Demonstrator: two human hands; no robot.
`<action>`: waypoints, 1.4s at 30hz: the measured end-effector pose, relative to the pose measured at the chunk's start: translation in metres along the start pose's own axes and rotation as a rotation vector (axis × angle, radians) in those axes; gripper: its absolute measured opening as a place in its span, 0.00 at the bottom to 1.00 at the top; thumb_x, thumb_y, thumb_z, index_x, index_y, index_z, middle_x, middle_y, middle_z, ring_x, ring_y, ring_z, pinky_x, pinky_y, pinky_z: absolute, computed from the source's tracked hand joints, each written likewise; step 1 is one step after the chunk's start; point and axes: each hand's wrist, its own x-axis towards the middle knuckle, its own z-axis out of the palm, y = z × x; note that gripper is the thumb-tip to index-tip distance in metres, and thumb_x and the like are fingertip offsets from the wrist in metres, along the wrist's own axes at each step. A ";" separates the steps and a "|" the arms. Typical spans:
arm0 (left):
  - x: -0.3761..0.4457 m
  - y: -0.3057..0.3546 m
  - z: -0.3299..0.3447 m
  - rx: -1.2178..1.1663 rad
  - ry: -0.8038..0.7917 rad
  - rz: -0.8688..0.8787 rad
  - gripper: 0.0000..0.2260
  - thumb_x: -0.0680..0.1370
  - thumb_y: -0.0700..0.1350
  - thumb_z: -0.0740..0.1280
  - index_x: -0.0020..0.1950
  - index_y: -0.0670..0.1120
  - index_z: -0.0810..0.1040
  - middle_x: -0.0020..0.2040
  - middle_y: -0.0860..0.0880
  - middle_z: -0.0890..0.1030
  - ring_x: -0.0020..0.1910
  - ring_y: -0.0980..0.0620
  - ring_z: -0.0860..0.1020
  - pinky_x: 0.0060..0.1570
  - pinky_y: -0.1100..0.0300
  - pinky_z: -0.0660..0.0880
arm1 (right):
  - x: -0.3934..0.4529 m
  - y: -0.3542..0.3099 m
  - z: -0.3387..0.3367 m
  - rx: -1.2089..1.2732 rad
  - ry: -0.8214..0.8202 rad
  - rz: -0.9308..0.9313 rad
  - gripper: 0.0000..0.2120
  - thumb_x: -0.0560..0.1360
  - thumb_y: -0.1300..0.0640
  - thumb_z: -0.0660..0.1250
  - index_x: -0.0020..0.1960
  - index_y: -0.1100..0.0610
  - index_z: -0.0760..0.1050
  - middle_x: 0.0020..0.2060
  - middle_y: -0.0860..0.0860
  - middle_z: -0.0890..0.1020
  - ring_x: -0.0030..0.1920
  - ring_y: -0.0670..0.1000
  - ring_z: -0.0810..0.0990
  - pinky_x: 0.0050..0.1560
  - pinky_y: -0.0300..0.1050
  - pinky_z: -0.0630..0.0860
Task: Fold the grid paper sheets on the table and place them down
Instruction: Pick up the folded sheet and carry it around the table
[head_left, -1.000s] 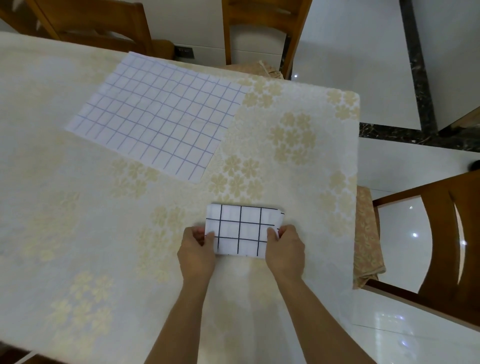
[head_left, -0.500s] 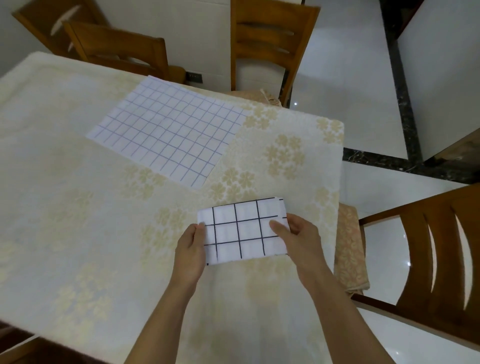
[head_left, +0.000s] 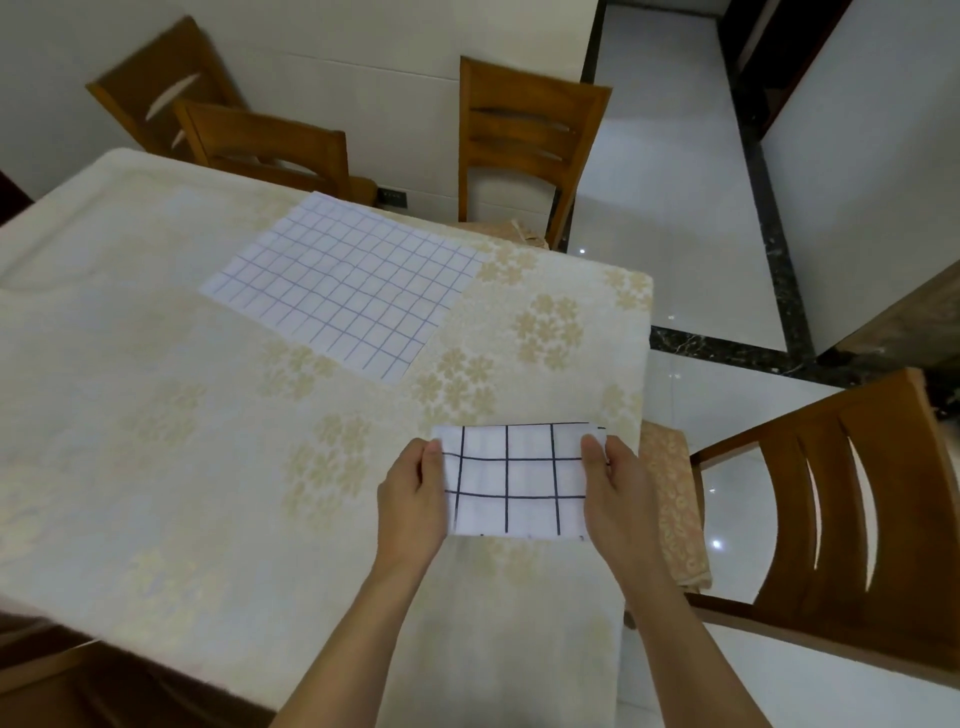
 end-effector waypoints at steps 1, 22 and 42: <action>-0.004 0.001 0.001 -0.026 -0.020 -0.037 0.16 0.84 0.50 0.56 0.39 0.45 0.69 0.32 0.50 0.71 0.32 0.50 0.69 0.31 0.55 0.65 | -0.003 0.003 -0.003 -0.005 0.002 -0.001 0.19 0.83 0.50 0.57 0.37 0.58 0.67 0.28 0.50 0.70 0.28 0.42 0.68 0.32 0.46 0.66; -0.132 0.016 0.094 0.092 0.156 -0.040 0.14 0.84 0.48 0.55 0.42 0.43 0.69 0.34 0.45 0.72 0.31 0.46 0.71 0.22 0.55 0.67 | -0.023 0.064 -0.132 0.036 -0.166 -0.052 0.22 0.80 0.41 0.55 0.45 0.58 0.74 0.38 0.60 0.80 0.37 0.58 0.79 0.41 0.61 0.77; -0.301 -0.044 0.022 -0.037 0.842 -0.239 0.11 0.85 0.48 0.55 0.47 0.45 0.72 0.39 0.50 0.76 0.38 0.53 0.75 0.34 0.60 0.69 | -0.123 0.039 -0.054 -0.134 -0.703 -0.416 0.20 0.82 0.51 0.59 0.38 0.64 0.68 0.32 0.61 0.75 0.38 0.61 0.74 0.38 0.53 0.70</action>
